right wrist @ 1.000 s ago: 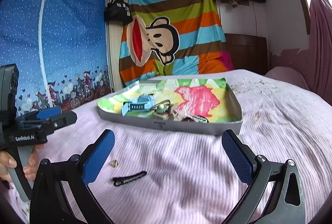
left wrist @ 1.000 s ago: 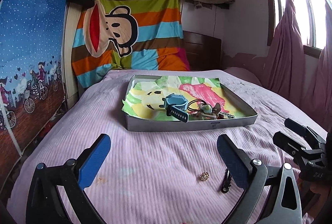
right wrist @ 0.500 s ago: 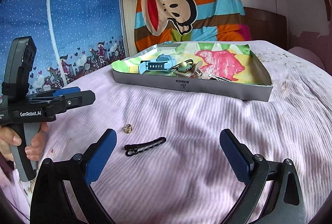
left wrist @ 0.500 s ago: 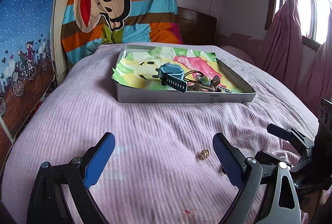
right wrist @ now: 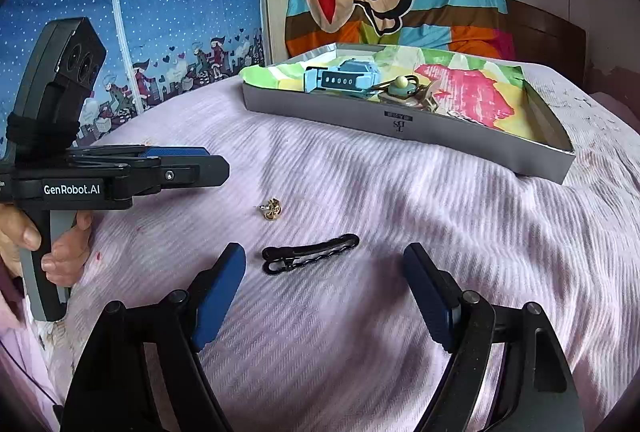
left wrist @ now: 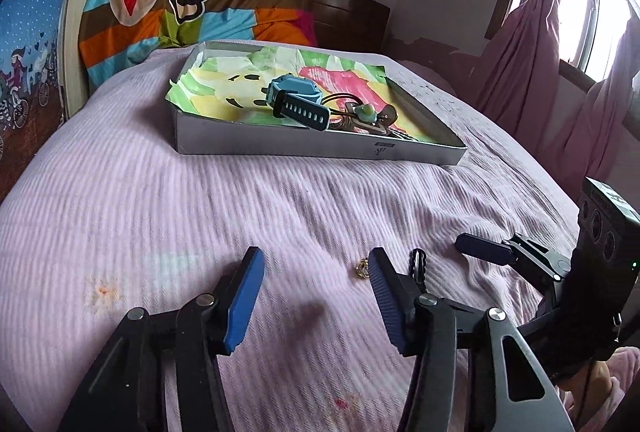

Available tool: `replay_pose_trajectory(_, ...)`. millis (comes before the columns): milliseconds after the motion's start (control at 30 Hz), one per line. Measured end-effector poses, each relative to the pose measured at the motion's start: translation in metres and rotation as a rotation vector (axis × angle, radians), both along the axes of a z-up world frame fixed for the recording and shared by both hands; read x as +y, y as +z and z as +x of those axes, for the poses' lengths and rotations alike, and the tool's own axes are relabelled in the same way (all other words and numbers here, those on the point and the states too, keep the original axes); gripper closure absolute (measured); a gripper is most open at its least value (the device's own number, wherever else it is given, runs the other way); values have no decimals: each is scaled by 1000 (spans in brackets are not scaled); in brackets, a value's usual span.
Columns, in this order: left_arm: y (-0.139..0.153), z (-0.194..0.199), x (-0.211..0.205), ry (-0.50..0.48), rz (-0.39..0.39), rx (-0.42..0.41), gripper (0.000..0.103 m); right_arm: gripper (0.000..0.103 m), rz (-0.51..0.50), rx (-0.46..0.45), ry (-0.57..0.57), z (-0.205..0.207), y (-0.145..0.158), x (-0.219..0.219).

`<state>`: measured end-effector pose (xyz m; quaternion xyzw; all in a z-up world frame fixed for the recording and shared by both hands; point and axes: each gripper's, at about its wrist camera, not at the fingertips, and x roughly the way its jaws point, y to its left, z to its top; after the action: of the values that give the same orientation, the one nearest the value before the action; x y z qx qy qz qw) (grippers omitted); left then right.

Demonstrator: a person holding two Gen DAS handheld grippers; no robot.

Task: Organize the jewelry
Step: 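Move both grippers back toward the black hair clip and gold earring, then grasp the black hair clip with the right gripper while the left gripper grasps the gold earring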

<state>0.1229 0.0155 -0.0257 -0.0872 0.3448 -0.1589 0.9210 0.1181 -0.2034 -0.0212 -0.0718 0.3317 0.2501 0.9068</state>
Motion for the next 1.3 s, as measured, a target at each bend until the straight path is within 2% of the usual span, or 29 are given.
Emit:
replay_pose_trajectory(200, -4, 2, 0, -21, -22, 14, 59, 35, -60, 21, -6, 6, -5, 10)
replay_pose_trajectory(467, -5, 6, -15, -85, 9, 27, 70, 64, -27, 30, -95, 14, -4, -4)
replay_pose_trajectory(667, -10, 11, -36, -160, 65, 54, 76, 77, -5, 33, -149, 19, -5, -10)
replay_pose_trajectory(800, -14, 14, -47, -170, 110, 76, 82, 82, 10, 38, -177, 22, -6, -15)
replay_pose_trajectory(967, -17, 18, -50, -157, 122, 90, 90, 82, 29, 46, -192, 28, -8, -19)
replay_pose_trajectory(1300, -20, 15, -47, -149, 100, 78, 90, 81, 78, 77, -202, 41, -12, -21)
